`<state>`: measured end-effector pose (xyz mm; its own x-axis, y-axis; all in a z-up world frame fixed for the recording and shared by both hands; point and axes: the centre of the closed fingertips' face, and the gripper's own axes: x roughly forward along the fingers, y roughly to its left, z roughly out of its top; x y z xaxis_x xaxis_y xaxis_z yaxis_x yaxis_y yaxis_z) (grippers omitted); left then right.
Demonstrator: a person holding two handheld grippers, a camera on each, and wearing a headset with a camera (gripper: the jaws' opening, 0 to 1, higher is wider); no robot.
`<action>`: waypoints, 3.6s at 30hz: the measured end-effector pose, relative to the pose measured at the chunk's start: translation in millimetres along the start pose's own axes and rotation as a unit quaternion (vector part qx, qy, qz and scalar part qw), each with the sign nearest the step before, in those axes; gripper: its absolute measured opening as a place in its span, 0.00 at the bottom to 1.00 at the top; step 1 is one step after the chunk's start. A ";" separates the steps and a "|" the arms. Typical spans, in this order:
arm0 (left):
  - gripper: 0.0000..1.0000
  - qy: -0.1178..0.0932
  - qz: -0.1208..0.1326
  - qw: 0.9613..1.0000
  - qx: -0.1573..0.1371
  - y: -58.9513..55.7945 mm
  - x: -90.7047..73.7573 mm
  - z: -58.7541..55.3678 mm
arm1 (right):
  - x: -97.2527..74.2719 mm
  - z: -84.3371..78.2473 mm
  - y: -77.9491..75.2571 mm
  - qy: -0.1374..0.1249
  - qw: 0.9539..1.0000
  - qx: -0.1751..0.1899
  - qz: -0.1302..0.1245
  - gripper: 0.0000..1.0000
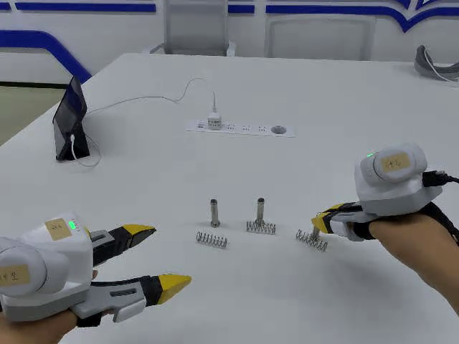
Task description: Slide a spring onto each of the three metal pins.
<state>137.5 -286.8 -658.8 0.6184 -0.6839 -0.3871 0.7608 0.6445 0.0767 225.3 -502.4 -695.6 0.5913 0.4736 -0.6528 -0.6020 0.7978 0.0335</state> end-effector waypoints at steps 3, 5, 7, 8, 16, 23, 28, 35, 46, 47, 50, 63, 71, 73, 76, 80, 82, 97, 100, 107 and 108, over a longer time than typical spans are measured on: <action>0.58 -0.002 0.000 1.000 -0.002 -0.1 0.1 -0.7 | -4.3 0.0 1.1 -0.003 1.000 0.000 0.002 0.11; 0.58 -0.002 -0.001 1.000 -0.004 -0.6 0.5 -1.8 | -5.8 -1.5 -0.4 -0.001 1.000 -0.006 0.001 0.12; 0.58 -0.001 -0.002 1.000 -0.005 -1.5 1.5 -3.1 | -7.7 -3.5 -0.9 0.000 1.000 -0.010 0.001 0.14; 0.58 -0.001 -0.003 1.000 -0.005 -1.8 1.8 -3.4 | -8.8 -4.3 -0.5 0.000 1.000 -0.012 0.002 0.14; 0.58 -0.003 -0.011 1.000 -0.004 -2.0 5.2 -1.2 | -10.4 -17.0 5.6 0.010 0.999 -0.028 0.018 0.15; 0.58 -0.001 -0.015 1.000 -0.003 -2.2 5.2 -2.3 | -1.9 -34.8 7.3 0.032 0.998 -0.051 0.033 0.17; 0.57 0.000 -0.014 1.000 -0.003 0.0 4.4 -3.3 | 2.0 -38.4 5.4 0.038 0.997 -0.061 0.039 0.17; 0.57 0.002 -0.012 1.000 -0.004 -0.5 4.5 -3.2 | 6.7 -43.4 6.6 0.046 0.995 -0.072 0.051 0.16; 0.57 0.006 -0.006 1.000 -0.004 -0.4 2.6 -4.1 | 11.5 -48.7 6.5 0.048 0.994 -0.074 0.060 0.14; 0.57 0.007 -0.006 1.000 -0.004 -0.6 2.3 -4.2 | 11.7 -49.2 6.8 0.048 0.994 -0.075 0.061 0.14; 0.57 0.009 -0.004 1.000 -0.004 -0.8 1.5 -5.1 | 12.2 -48.8 6.6 0.044 0.994 -0.076 0.061 0.13; 0.57 0.008 -0.004 1.000 -0.003 -2.3 2.9 -4.8 | -1.4 -36.6 10.3 0.036 0.994 -0.091 0.056 0.12; 0.56 0.006 -0.007 1.000 -0.005 -3.7 3.8 -5.5 | -8.5 -25.2 11.5 0.035 0.993 -0.104 0.047 0.12; 0.56 0.006 -0.008 1.000 -0.005 -3.8 4.0 -5.4 | -10.2 -22.0 12.0 0.034 0.993 -0.104 0.046 0.12; 0.56 0.005 -0.009 1.000 -0.005 -3.3 4.1 -5.7 | -12.3 -17.0 13.7 0.032 0.993 -0.105 0.046 0.12; 0.56 0.004 -0.010 1.000 -0.006 -3.6 4.0 -6.1 | -14.5 -13.4 16.1 0.032 0.993 -0.108 0.046 0.12; 0.56 0.003 -0.011 1.000 -0.007 -4.0 4.2 -6.1 | -14.9 -12.3 16.6 0.032 0.993 -0.107 0.046 0.12; 0.56 0.000 -0.011 1.000 -0.009 -4.6 2.9 -7.4 | -17.6 -8.3 19.0 0.036 0.994 -0.094 0.050 0.12; 0.56 0.000 -0.011 1.000 -0.010 -4.9 2.9 -6.8 | -19.8 -6.7 20.6 0.037 0.994 -0.093 0.052 0.12; 0.56 -0.001 -0.011 1.000 -0.009 -5.5 3.2 -5.8 | -24.9 -1.6 21.9 0.040 0.993 -0.097 0.056 0.12; 0.56 -0.001 -0.011 1.000 -0.009 -5.6 3.2 -5.7 | -26.7 0.1 22.0 0.040 0.993 -0.097 0.057 0.12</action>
<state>134.1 -290.6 -665.7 0.6024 -0.6979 -0.3873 0.7700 0.6359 0.0518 196.3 -497.5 -677.3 0.4739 0.5184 -0.7119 -0.7588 0.6505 -0.0314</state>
